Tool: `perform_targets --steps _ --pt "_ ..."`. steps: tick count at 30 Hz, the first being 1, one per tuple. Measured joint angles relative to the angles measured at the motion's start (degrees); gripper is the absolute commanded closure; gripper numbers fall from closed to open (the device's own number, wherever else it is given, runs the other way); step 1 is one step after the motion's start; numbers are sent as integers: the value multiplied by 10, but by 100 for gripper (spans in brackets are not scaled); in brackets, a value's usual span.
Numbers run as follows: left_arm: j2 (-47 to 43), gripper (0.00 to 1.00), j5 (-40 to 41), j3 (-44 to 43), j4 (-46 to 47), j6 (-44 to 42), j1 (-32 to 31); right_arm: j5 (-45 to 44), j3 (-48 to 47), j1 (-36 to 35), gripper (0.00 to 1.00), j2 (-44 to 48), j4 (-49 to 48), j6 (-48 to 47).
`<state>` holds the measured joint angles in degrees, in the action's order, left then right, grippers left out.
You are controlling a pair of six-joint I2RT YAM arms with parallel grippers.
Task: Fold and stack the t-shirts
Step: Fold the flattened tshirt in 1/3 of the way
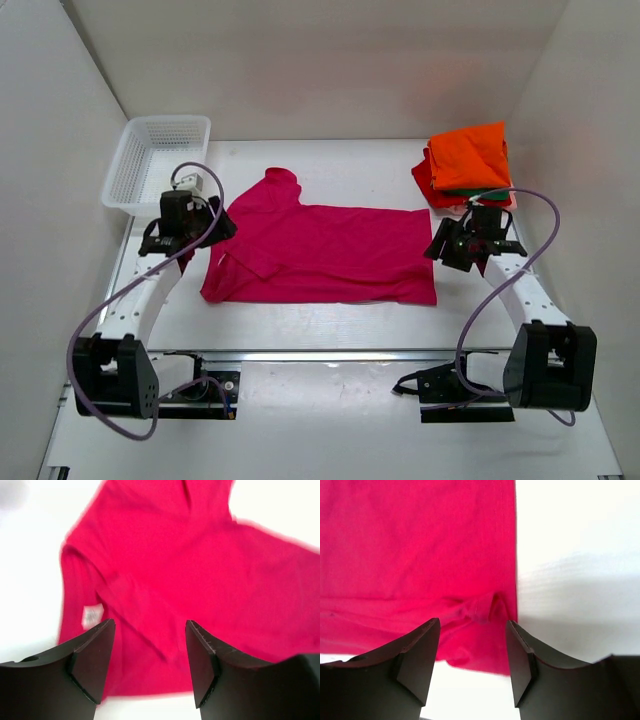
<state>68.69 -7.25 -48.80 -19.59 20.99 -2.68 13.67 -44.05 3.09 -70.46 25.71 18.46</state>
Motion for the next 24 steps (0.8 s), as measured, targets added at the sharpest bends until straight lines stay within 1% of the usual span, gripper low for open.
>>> perform_targets --steps 2,5,10,14,20,21,22,23,24 --pt "-31 30 -3 24 -27 -2 -16 -1 15 -4 48 24 6 5" --pt "-81 31 -2 88 -68 0 -40 -5 49 -22 48 51 25 19" --pt "-125 31 15 179 -104 15 -59 -10 90 -50 46 72 53 42" --pt "-106 28 41 193 -103 23 -71 -19 100 -57 45 70 60 51" --pt "-59 29 74 193 -91 21 -73 -38 101 -72 45 39 60 53" --pt "-54 30 81 193 -89 19 -71 -42 101 -73 47 31 60 52" --pt "-50 37 86 193 -86 18 -71 -48 102 -73 67 23 59 49" --pt "-45 45 93 193 -83 17 -70 -51 102 -73 80 17 59 44" --pt "-38 57 100 192 -79 15 -66 -55 102 -72 95 10 61 43"
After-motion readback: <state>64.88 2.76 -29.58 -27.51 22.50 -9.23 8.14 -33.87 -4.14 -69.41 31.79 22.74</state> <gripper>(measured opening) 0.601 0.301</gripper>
